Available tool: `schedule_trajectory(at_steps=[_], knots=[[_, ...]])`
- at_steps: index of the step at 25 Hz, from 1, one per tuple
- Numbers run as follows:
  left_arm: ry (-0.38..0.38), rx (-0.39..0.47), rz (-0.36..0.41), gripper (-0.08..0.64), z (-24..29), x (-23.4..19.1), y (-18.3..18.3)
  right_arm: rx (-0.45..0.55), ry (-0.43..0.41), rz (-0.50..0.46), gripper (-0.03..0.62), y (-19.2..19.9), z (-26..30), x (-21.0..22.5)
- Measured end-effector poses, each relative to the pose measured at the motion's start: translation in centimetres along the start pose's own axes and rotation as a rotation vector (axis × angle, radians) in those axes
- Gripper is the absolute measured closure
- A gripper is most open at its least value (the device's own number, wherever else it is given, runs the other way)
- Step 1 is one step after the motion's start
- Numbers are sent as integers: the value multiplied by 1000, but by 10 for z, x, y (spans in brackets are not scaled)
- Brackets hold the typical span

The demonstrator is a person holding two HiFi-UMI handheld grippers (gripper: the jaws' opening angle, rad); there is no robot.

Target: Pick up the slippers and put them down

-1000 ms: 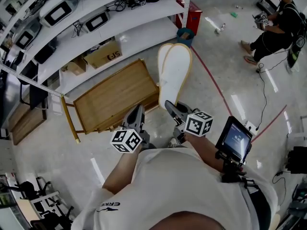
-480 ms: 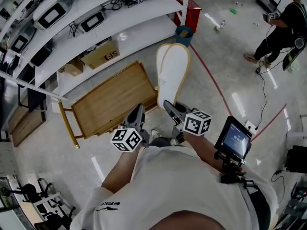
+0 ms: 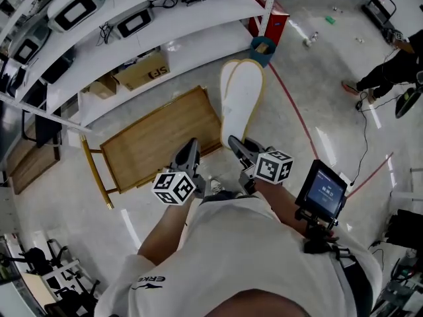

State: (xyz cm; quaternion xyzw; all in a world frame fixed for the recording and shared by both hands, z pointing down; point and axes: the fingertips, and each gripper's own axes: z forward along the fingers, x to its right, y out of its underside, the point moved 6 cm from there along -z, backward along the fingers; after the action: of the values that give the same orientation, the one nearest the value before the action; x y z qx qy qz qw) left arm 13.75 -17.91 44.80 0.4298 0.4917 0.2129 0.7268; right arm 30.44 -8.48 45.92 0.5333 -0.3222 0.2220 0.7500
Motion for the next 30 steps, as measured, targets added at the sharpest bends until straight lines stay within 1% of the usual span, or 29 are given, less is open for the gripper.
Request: schedule_trajectory(at_steps=[3, 6, 9, 17, 22, 27, 30], knots=[[-15, -1, -11, 557, 0, -16, -4, -31, 9, 12, 525, 4, 17, 3], [-52, 2, -33, 557, -6, -26, 4, -89, 15, 29, 526, 18, 27, 14], [-93, 16, -50, 557, -9, -28, 10, -153, 7, 34, 526, 26, 32, 26], [-218, 50, -104, 557, -11, -38, 10, -307, -38, 46, 525, 27, 65, 42], [-288, 57, -122, 557, -10, -44, 13, -392, -59, 79, 525, 33, 82, 58], [-337, 56, -142, 557, -10, -50, 19, -476, -55, 108, 525, 47, 93, 74], [-361, 54, -152, 557, -11, -52, 23, -509, -71, 139, 526, 54, 98, 76]])
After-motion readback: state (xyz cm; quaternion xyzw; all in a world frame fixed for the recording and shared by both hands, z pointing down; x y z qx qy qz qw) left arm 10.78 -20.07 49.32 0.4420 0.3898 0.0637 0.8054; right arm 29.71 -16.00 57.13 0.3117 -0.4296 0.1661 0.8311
